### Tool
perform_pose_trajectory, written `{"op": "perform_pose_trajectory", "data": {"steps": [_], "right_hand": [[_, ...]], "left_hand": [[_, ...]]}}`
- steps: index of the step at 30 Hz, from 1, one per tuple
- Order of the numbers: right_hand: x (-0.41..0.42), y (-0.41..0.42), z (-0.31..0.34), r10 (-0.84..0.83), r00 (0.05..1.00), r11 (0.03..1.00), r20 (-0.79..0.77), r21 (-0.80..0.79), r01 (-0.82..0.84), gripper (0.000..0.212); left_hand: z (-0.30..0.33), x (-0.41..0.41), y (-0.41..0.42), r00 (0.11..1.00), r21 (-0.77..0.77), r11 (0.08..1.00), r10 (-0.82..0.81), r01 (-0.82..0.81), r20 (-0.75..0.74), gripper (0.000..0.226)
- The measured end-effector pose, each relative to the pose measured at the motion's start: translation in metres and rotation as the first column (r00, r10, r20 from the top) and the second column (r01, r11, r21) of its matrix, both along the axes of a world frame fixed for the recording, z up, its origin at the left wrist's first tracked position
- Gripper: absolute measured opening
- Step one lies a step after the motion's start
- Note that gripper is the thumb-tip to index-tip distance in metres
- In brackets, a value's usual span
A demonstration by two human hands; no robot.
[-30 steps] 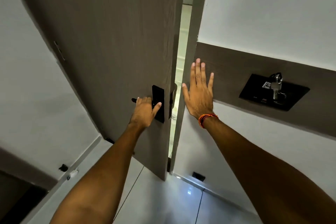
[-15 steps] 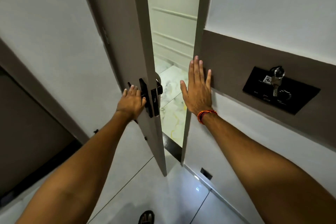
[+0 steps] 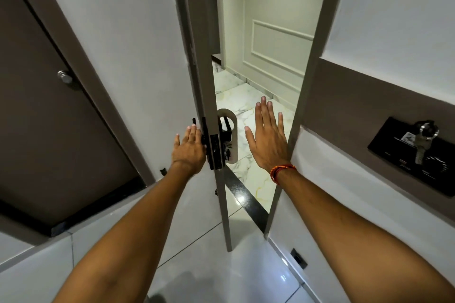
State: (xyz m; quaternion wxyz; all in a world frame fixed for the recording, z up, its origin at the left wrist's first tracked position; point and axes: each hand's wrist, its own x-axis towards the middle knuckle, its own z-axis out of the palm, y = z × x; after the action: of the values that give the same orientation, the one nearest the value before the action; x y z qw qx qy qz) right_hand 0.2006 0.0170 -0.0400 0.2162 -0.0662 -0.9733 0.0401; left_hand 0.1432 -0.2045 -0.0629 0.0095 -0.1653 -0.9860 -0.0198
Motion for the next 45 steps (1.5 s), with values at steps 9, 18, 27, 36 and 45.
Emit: {"op": "perform_pose_trajectory", "data": {"steps": [9,18,27,36,45], "right_hand": [[-0.054,-0.039,0.0,0.183,0.975,0.981,0.123,-0.085,-0.174,0.061],[-0.119,-0.067,0.006,0.118,0.971,0.988,0.208,-0.127,-0.092,0.03],[-0.167,-0.082,0.007,0.015,0.951,0.959,0.308,-0.274,0.074,0.019],[-0.145,-0.071,-0.024,-0.123,0.959,0.84,0.257,-0.488,0.239,0.036],[-0.008,-0.031,-0.071,-0.241,0.91,0.623,0.337,-0.665,0.411,0.028]], "left_hand": [[-0.01,-0.002,-0.024,0.999,-0.001,0.999,0.046,-0.046,-0.021,0.067],[-0.027,-0.016,-0.046,0.995,0.027,0.999,0.021,-0.018,-0.1,0.072],[-0.046,-0.027,-0.057,0.982,0.066,0.996,-0.049,0.062,-0.182,0.073],[-0.063,-0.014,-0.055,0.963,0.139,0.985,-0.065,0.104,-0.261,0.079],[-0.127,0.069,-0.021,0.959,0.141,0.954,-0.246,0.265,-0.138,0.082]]}}
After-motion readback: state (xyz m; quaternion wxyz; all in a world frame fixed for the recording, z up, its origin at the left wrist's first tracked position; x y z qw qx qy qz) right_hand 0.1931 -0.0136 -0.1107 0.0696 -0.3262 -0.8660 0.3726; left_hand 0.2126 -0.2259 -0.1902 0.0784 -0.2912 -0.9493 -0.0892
